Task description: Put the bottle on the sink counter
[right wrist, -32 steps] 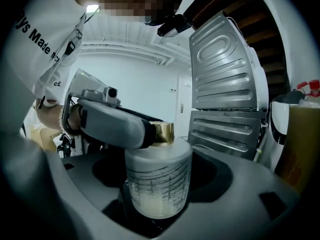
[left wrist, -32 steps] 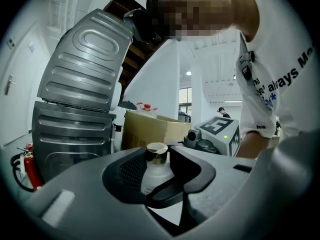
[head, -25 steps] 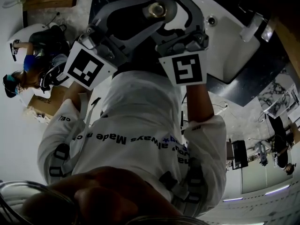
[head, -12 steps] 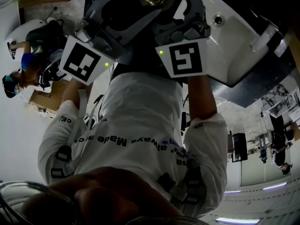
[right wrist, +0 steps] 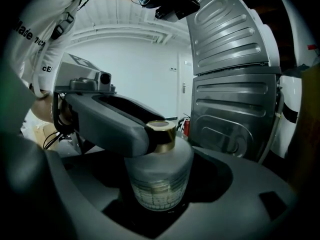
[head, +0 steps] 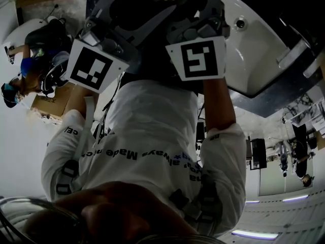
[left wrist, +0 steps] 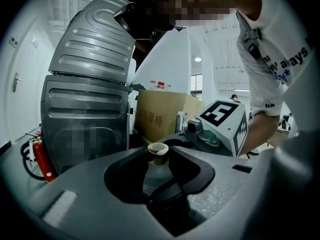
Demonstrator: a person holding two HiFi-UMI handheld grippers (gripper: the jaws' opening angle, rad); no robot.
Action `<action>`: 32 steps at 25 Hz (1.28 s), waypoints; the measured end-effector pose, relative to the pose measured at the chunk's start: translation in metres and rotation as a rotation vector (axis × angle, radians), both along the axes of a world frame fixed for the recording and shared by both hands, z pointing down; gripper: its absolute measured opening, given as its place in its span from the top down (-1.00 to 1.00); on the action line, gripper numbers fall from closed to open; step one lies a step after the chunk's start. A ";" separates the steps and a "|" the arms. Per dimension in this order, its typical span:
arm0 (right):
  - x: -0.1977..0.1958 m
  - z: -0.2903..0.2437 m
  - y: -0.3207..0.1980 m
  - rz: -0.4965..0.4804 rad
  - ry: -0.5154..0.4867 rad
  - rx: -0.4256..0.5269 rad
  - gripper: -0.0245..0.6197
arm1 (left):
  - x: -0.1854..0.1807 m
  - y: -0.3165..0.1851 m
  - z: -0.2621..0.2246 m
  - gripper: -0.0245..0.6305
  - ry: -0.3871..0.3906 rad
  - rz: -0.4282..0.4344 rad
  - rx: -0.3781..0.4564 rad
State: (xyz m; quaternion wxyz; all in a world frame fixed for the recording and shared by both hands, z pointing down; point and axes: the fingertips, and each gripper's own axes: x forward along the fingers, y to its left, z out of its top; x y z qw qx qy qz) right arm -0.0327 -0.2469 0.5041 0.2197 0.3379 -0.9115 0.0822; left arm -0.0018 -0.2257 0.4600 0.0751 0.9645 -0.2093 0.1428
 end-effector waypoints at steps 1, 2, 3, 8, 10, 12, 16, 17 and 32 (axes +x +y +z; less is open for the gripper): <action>0.000 0.002 -0.001 0.000 0.004 -0.006 -0.11 | 0.000 -0.002 0.002 0.52 -0.007 0.002 0.007; -0.001 0.005 -0.003 0.000 0.007 -0.012 -0.11 | 0.000 -0.003 0.004 0.52 -0.014 0.003 0.014; -0.001 0.007 -0.005 0.000 0.010 -0.017 -0.11 | 0.000 -0.005 0.006 0.52 -0.021 0.003 0.018; 0.003 0.018 -0.004 0.005 0.032 -0.039 -0.11 | 0.005 -0.005 0.014 0.52 -0.046 -0.001 0.037; 0.003 0.020 -0.003 0.003 0.041 -0.050 -0.11 | 0.006 -0.005 0.016 0.52 -0.059 -0.001 0.045; 0.001 0.022 -0.004 -0.001 0.049 -0.055 -0.11 | 0.004 -0.005 0.017 0.52 -0.065 -0.004 0.045; 0.001 0.026 -0.002 -0.001 0.056 -0.067 -0.11 | 0.003 -0.004 0.021 0.52 -0.066 -0.006 0.042; 0.001 0.028 -0.002 -0.001 0.059 -0.071 -0.11 | 0.003 -0.004 0.022 0.52 -0.067 -0.007 0.040; -0.008 0.032 -0.007 -0.020 0.069 -0.056 -0.11 | -0.005 -0.009 0.025 0.52 -0.045 -0.022 0.080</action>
